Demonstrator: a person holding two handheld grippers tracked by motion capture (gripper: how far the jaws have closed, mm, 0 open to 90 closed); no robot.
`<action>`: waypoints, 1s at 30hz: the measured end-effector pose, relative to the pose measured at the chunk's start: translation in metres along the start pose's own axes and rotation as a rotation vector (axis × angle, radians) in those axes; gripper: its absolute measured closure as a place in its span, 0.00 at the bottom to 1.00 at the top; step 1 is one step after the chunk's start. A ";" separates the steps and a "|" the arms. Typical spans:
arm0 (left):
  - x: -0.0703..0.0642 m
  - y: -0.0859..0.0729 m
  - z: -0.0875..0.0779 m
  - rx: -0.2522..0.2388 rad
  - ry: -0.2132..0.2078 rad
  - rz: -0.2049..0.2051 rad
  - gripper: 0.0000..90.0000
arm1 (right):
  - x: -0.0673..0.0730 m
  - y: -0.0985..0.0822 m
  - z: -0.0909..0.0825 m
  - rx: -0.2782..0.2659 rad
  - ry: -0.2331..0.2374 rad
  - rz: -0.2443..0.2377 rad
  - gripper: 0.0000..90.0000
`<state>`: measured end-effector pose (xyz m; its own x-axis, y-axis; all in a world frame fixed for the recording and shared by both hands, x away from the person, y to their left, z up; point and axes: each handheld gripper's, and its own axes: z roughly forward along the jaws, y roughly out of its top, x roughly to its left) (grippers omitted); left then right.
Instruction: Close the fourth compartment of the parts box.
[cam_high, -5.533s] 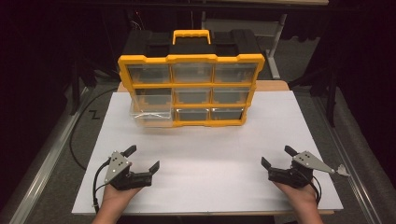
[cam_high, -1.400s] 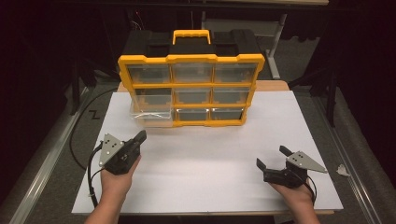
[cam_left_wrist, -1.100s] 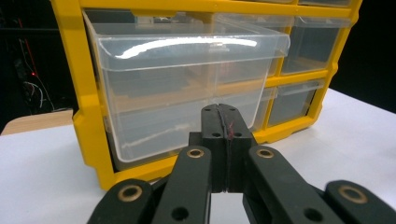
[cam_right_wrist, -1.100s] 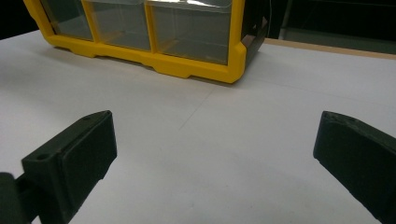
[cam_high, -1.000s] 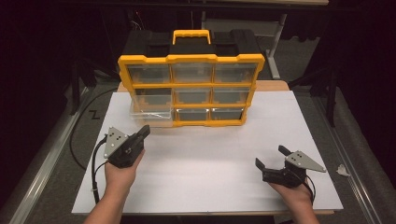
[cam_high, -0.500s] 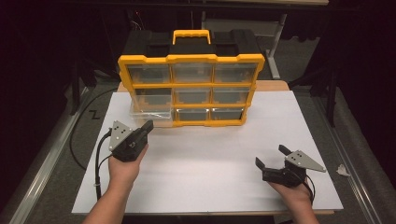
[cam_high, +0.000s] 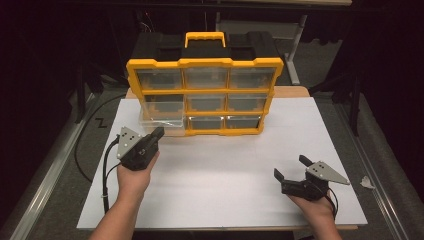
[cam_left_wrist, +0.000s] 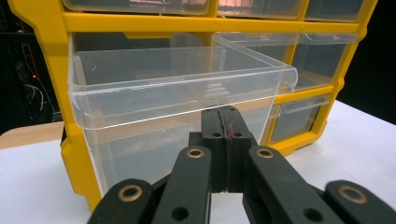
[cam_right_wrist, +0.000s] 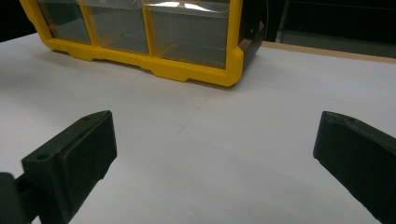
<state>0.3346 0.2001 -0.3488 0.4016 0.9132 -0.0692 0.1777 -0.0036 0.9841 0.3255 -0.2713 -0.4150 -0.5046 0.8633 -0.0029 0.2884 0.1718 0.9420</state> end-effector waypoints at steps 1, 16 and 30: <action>0.000 0.000 0.000 -0.001 0.000 0.000 1.00 | 0.000 0.000 0.000 0.002 -0.001 -0.001 0.01; -0.002 0.003 0.004 -0.015 0.007 0.008 1.00 | 0.001 0.000 0.000 0.003 -0.001 0.000 0.01; -0.004 0.007 0.009 -0.020 0.013 0.028 1.00 | 0.001 0.000 0.000 0.001 0.000 0.000 0.01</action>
<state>0.3421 0.1931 -0.3434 0.3944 0.9181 -0.0400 0.1486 -0.0208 0.9887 0.3252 -0.2707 -0.4146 -0.5044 0.8635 -0.0026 0.2893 0.1718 0.9417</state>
